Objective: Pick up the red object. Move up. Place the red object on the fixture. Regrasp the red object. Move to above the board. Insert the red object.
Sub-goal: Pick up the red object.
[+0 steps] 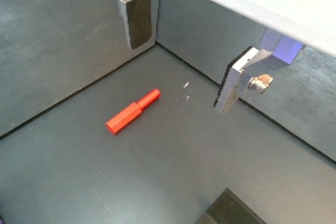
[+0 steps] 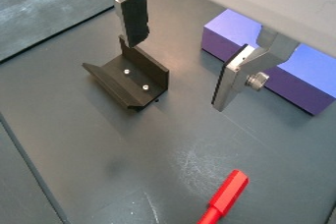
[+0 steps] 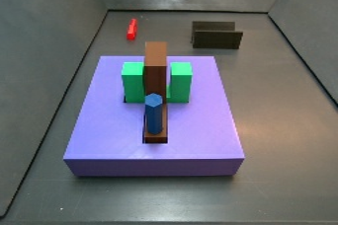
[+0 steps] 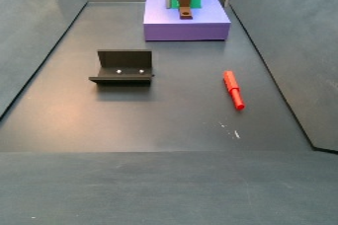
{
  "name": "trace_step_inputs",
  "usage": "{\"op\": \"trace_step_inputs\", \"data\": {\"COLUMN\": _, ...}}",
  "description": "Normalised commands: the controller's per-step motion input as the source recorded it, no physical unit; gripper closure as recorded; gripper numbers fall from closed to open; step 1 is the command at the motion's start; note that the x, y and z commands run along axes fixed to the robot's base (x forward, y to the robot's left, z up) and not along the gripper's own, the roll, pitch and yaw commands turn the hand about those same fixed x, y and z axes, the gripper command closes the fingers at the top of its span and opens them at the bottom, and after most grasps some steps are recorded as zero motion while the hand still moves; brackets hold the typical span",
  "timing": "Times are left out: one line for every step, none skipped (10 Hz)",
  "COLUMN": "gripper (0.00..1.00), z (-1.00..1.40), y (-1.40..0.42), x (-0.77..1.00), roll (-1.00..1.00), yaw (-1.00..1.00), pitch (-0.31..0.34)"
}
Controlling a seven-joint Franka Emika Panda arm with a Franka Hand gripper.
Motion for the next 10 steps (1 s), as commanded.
{"op": "trace_step_inputs", "data": {"gripper": 0.00, "z": -0.08, "y": 0.00, "x": 0.00, "roll": 0.00, "yaw": 0.00, "pitch": 0.000}}
{"op": "trace_step_inputs", "data": {"gripper": 0.00, "z": 0.00, "y": 0.00, "x": 0.00, "roll": -0.01, "yaw": 0.00, "pitch": 0.000}}
{"op": "trace_step_inputs", "data": {"gripper": 0.00, "z": -0.03, "y": 0.00, "x": 0.00, "roll": -0.03, "yaw": 0.00, "pitch": 0.000}}
{"op": "trace_step_inputs", "data": {"gripper": 0.00, "z": -0.05, "y": 0.00, "x": 0.00, "roll": -0.04, "yaw": 0.00, "pitch": 0.000}}
{"op": "trace_step_inputs", "data": {"gripper": 0.00, "z": 0.00, "y": 0.00, "x": -0.02, "roll": -0.01, "yaw": 0.00, "pitch": -0.019}}
{"op": "trace_step_inputs", "data": {"gripper": 0.00, "z": -0.01, "y": -0.01, "x": 0.00, "roll": 0.00, "yaw": 0.00, "pitch": 0.000}}
{"op": "trace_step_inputs", "data": {"gripper": 0.00, "z": -0.12, "y": 0.00, "x": 0.00, "roll": 0.00, "yaw": 0.00, "pitch": 0.000}}
{"op": "trace_step_inputs", "data": {"gripper": 0.00, "z": -0.21, "y": 0.00, "x": 0.00, "roll": -0.04, "yaw": 0.00, "pitch": 0.000}}
{"op": "trace_step_inputs", "data": {"gripper": 0.00, "z": -0.52, "y": -0.28, "x": -0.05, "roll": -0.09, "yaw": 0.11, "pitch": -0.031}}
{"op": "trace_step_inputs", "data": {"gripper": 0.00, "z": -0.74, "y": -0.40, "x": -0.24, "roll": -0.01, "yaw": 0.07, "pitch": -0.073}}
